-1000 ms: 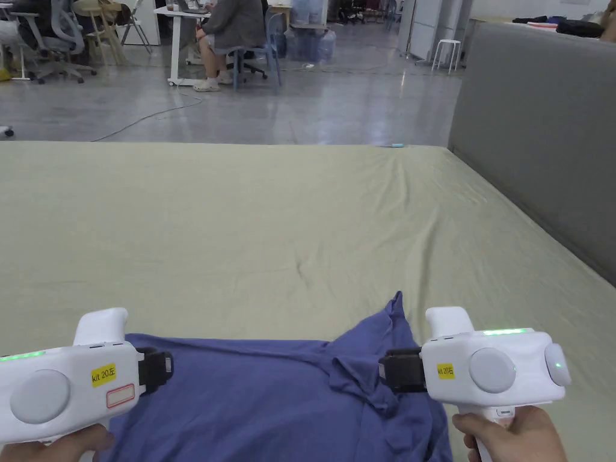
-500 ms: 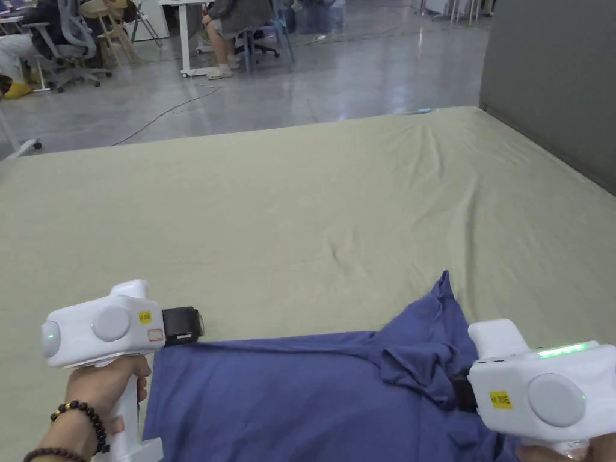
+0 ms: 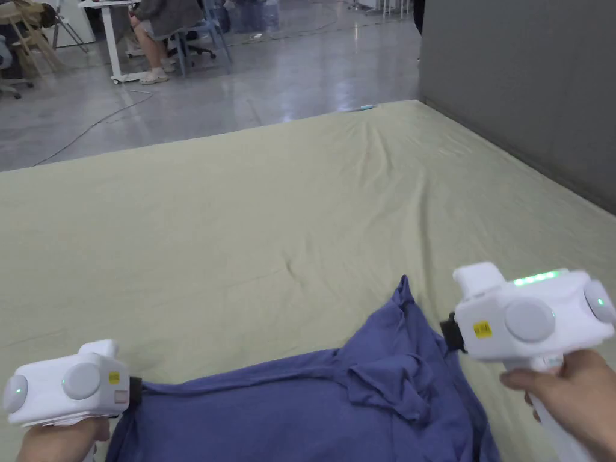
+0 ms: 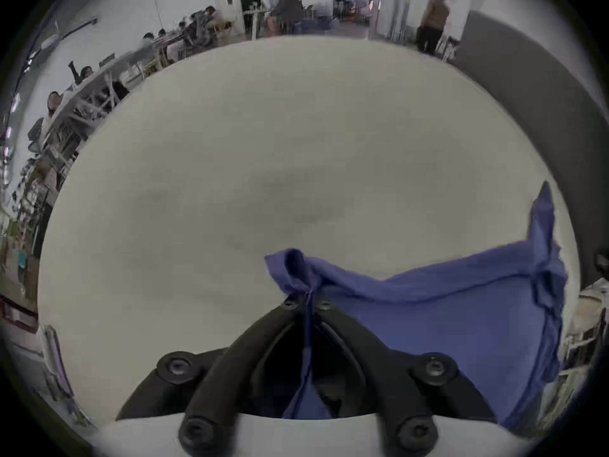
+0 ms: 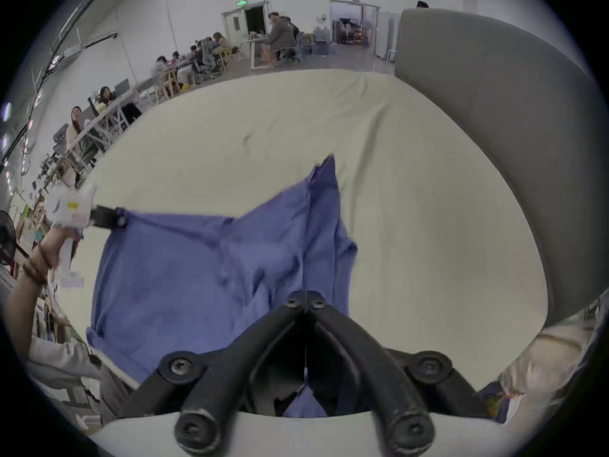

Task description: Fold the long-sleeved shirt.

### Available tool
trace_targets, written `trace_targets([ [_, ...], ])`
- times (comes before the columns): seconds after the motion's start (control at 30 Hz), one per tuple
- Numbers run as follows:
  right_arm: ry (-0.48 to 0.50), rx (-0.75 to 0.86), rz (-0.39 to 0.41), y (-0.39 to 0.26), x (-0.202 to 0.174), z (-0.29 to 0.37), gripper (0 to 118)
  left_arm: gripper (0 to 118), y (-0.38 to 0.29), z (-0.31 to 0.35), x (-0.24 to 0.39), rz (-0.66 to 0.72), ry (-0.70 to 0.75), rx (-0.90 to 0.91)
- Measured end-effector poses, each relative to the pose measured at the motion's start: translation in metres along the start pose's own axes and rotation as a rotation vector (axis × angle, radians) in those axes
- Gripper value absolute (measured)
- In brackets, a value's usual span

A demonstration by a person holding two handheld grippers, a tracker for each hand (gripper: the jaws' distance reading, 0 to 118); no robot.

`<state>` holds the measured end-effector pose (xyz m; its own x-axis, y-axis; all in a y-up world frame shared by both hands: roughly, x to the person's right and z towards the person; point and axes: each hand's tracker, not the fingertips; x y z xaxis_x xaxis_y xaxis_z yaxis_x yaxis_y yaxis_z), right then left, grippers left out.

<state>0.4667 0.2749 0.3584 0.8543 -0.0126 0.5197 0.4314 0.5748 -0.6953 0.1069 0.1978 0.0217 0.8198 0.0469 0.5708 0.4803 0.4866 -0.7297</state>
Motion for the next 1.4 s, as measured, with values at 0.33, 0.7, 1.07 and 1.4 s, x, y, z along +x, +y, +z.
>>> trace_targets([
  [0.33,-0.001,-0.306,-0.087,0.109,0.014,-0.173,95,0,0.0,0.037,0.01,0.011,-0.018,0.067],
  [0.7,0.005,-0.235,-0.025,0.107,0.004,-0.143,5,0,-0.004,0.033,-0.014,0.027,-0.01,0.084],
  [1.07,0.184,0.042,0.041,-0.022,0.021,0.069,5,0,-0.091,0.154,-0.023,0.009,-0.137,0.21],
  [1.4,0.197,-0.257,0.13,-0.166,-0.001,0.062,5,0,-0.225,0.138,-0.015,-0.025,-0.173,-0.081],
])
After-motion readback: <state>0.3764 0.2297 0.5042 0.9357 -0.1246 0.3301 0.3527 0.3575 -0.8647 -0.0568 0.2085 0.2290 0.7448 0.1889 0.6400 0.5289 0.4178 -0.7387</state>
